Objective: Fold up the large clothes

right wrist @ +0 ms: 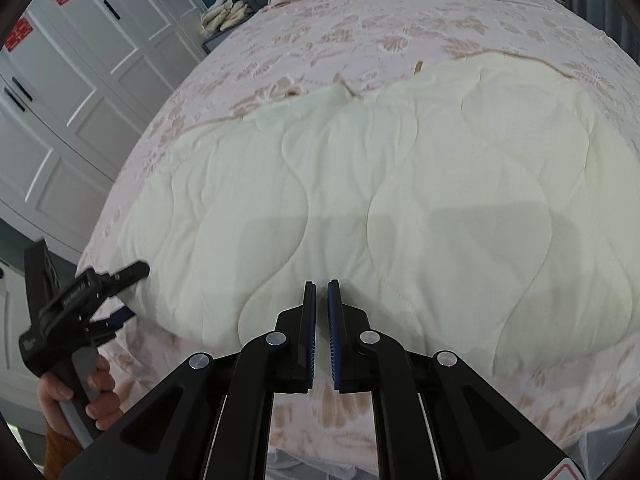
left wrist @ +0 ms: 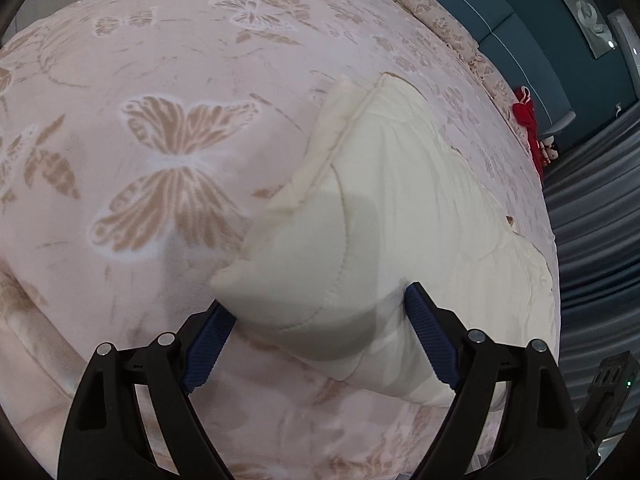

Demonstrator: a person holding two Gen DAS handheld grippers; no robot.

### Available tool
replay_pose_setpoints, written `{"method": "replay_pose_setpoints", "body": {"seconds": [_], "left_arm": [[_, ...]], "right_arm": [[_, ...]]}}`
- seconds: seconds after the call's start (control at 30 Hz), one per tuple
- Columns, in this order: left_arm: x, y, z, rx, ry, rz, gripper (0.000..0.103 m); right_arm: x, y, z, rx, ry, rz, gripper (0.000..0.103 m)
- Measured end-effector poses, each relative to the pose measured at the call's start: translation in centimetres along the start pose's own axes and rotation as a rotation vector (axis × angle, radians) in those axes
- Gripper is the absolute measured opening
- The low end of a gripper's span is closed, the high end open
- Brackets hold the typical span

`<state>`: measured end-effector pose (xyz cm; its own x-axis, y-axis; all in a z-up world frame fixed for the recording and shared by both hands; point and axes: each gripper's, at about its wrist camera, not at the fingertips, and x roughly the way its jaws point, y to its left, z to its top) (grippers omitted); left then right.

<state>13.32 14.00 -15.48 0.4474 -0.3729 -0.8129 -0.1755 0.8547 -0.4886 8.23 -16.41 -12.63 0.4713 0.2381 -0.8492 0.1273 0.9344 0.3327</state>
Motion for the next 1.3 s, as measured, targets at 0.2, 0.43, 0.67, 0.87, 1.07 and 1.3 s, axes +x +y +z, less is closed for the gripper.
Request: {"method": "replay_pose_setpoints", "body": {"seconds": [0.2,0.43,0.67,0.87,1.07,1.3], "left_arm": [[0.5,-1.6,-0.4,0.014,0.023,-0.025,0.081],[-1.1,-4.4,-0.6,0.078,-0.002,-0.047,0.050],[-4.3,-8.0,-0.3,0.169,-0.062,-0.099,0.026],[-6.8,-12.6,-1.5,0.290,-0.106,-0.143,0.020],[-8.2,-17.7,-4.0,0.436,-0.118,-0.192,0.018],[-7.9,-23.3,-6.5,0.585,-0.106,-0.207,0.018]], "right_arm": [[1.5,0.1,-0.7,-0.015,0.011,-0.038,0.006],[2.8,-0.4,-1.0,-0.016,0.014,-0.047,0.003],[3.9,-1.9,-0.6,0.049,0.025,0.009,0.000],[4.4,-2.0,-0.5,0.051,0.024,0.016,0.000],[4.4,-2.0,-0.4,0.063,0.020,0.024,0.000],[0.6,-3.7,-1.1,0.136,-0.002,0.082,0.000]]}}
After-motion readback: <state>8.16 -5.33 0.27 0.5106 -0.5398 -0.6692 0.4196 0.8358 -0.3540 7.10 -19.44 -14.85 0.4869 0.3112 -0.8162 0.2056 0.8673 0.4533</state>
